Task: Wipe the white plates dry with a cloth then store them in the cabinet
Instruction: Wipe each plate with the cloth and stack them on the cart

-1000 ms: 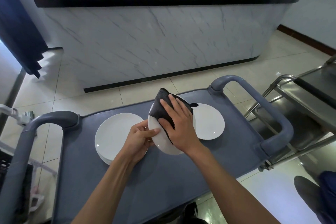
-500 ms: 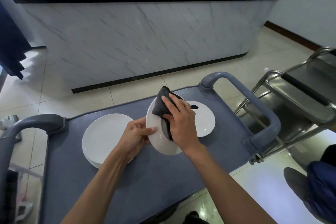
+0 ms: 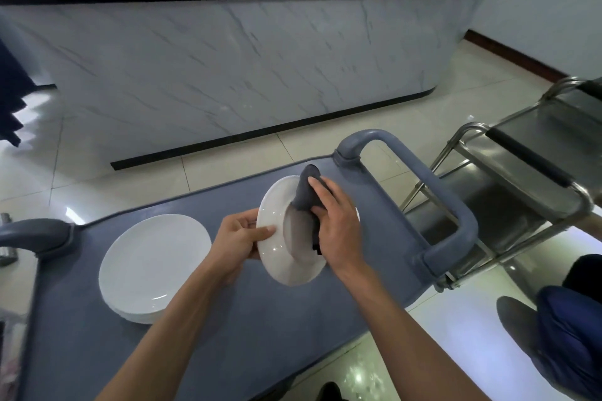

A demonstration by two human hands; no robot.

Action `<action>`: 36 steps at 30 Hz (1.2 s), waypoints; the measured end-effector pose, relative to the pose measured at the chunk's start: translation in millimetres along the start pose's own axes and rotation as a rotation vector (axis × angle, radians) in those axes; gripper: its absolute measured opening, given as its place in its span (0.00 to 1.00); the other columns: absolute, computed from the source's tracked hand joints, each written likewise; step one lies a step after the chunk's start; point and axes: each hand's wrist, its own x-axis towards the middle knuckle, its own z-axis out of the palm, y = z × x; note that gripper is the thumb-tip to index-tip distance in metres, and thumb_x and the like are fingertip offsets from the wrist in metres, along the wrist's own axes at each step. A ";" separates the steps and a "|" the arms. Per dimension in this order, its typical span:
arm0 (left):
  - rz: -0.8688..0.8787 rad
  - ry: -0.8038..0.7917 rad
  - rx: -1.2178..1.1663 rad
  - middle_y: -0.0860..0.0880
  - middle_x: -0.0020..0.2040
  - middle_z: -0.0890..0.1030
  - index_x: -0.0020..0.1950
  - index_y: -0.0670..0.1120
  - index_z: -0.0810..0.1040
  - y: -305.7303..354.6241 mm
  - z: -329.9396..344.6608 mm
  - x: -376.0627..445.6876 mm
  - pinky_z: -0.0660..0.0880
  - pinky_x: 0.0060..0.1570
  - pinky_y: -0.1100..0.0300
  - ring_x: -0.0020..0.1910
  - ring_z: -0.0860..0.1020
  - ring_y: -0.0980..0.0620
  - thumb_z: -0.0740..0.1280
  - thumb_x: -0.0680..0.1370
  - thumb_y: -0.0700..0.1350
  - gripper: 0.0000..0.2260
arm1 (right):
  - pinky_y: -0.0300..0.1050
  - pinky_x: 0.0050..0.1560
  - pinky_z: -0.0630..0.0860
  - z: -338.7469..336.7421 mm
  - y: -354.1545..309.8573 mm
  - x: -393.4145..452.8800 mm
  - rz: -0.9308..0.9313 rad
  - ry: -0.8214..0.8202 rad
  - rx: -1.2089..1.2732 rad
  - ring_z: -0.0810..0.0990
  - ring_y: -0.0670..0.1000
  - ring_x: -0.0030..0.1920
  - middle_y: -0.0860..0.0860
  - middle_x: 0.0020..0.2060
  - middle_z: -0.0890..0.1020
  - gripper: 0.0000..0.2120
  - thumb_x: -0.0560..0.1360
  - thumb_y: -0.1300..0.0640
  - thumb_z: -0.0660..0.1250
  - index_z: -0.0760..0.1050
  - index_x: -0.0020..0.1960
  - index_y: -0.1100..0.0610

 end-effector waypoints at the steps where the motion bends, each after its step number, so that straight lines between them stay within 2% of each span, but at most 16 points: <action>1: 0.013 0.024 0.032 0.34 0.50 0.84 0.57 0.40 0.84 2.4 5.1 3.7 0.81 0.39 0.48 0.44 0.83 0.40 0.68 0.78 0.33 0.10 | 0.50 0.67 0.73 -5.0 5.9 2.3 0.014 -0.002 0.015 0.71 0.52 0.68 0.49 0.71 0.72 0.24 0.80 0.63 0.65 0.70 0.74 0.48; 5: 0.092 0.133 0.206 0.40 0.46 0.86 0.53 0.46 0.86 8.1 20.3 23.4 0.81 0.42 0.43 0.44 0.84 0.40 0.68 0.78 0.34 0.10 | 0.44 0.66 0.70 -24.6 28.5 10.4 0.026 0.017 0.044 0.71 0.52 0.66 0.49 0.71 0.73 0.24 0.80 0.64 0.65 0.71 0.74 0.50; 9: 0.149 0.230 0.550 0.50 0.42 0.86 0.51 0.51 0.85 15.7 39.3 47.3 0.80 0.40 0.52 0.41 0.84 0.49 0.68 0.78 0.38 0.09 | 0.30 0.66 0.63 -41.2 49.0 14.1 0.052 0.001 0.059 0.70 0.50 0.67 0.49 0.71 0.72 0.25 0.80 0.65 0.64 0.70 0.74 0.50; 11: 0.181 0.247 0.727 0.50 0.39 0.84 0.47 0.51 0.83 18.9 51.3 58.9 0.79 0.36 0.52 0.39 0.82 0.47 0.65 0.77 0.39 0.09 | 0.27 0.66 0.61 -48.1 58.6 15.6 0.075 -0.006 0.074 0.70 0.51 0.68 0.49 0.71 0.72 0.25 0.80 0.65 0.64 0.69 0.75 0.50; 15: 0.256 0.272 1.096 0.49 0.32 0.78 0.44 0.50 0.78 11.7 72.9 75.2 0.72 0.31 0.55 0.33 0.76 0.42 0.62 0.75 0.37 0.09 | 0.41 0.68 0.69 -59.1 75.6 13.8 0.099 -0.040 0.106 0.69 0.51 0.69 0.49 0.72 0.71 0.24 0.81 0.63 0.63 0.67 0.76 0.49; 17: 0.290 0.279 1.198 0.48 0.32 0.78 0.45 0.50 0.78 5.6 84.5 80.3 0.71 0.31 0.55 0.33 0.75 0.40 0.61 0.75 0.36 0.10 | 0.44 0.68 0.71 -63.9 83.7 13.1 0.105 -0.047 0.112 0.69 0.50 0.69 0.48 0.72 0.70 0.25 0.81 0.62 0.62 0.66 0.76 0.48; 21: 0.293 0.286 1.312 0.46 0.42 0.83 0.60 0.51 0.81 -11.9 104.7 86.3 0.71 0.37 0.55 0.41 0.78 0.37 0.62 0.76 0.36 0.17 | 0.49 0.68 0.73 -74.6 100.6 10.1 0.126 -0.047 0.113 0.69 0.51 0.70 0.48 0.71 0.71 0.25 0.81 0.62 0.63 0.66 0.76 0.48; 23: 0.310 0.273 1.351 0.47 0.49 0.86 0.63 0.51 0.81 -21.4 113.3 87.3 0.72 0.40 0.55 0.47 0.81 0.38 0.62 0.75 0.35 0.20 | 0.51 0.68 0.73 -80.1 110.1 6.6 0.134 -0.041 0.123 0.69 0.51 0.71 0.49 0.71 0.71 0.25 0.81 0.63 0.64 0.67 0.76 0.49; 28: 0.301 0.280 1.387 0.50 0.58 0.85 0.66 0.53 0.80 -41.3 127.8 93.8 0.76 0.48 0.53 0.55 0.82 0.42 0.63 0.74 0.35 0.24 | 0.51 0.68 0.74 -86.5 127.7 -0.2 0.129 -0.055 0.148 0.69 0.51 0.71 0.49 0.71 0.72 0.25 0.80 0.64 0.64 0.68 0.75 0.50; 31: 0.306 0.277 1.413 0.49 0.57 0.85 0.67 0.52 0.80 -52.0 135.3 94.9 0.76 0.45 0.53 0.54 0.82 0.42 0.63 0.72 0.34 0.25 | 0.51 0.69 0.73 -89.4 135.1 -2.6 0.137 -0.071 0.148 0.69 0.50 0.71 0.50 0.71 0.72 0.25 0.80 0.64 0.64 0.69 0.75 0.51; 34: 0.352 0.232 1.459 0.48 0.53 0.85 0.63 0.49 0.82 -61.6 142.0 92.3 0.76 0.41 0.52 0.49 0.83 0.41 0.65 0.70 0.31 0.25 | 0.50 0.69 0.73 -92.5 140.7 -4.9 0.145 -0.076 0.155 0.69 0.50 0.71 0.50 0.71 0.72 0.25 0.80 0.64 0.64 0.69 0.75 0.52; 36: 0.352 0.179 1.507 0.48 0.55 0.84 0.64 0.48 0.81 -67.8 146.2 89.8 0.77 0.44 0.50 0.51 0.82 0.41 0.65 0.71 0.32 0.24 | 0.49 0.70 0.72 -92.5 142.8 -7.3 0.146 -0.078 0.151 0.69 0.50 0.71 0.50 0.70 0.73 0.24 0.80 0.64 0.64 0.69 0.75 0.52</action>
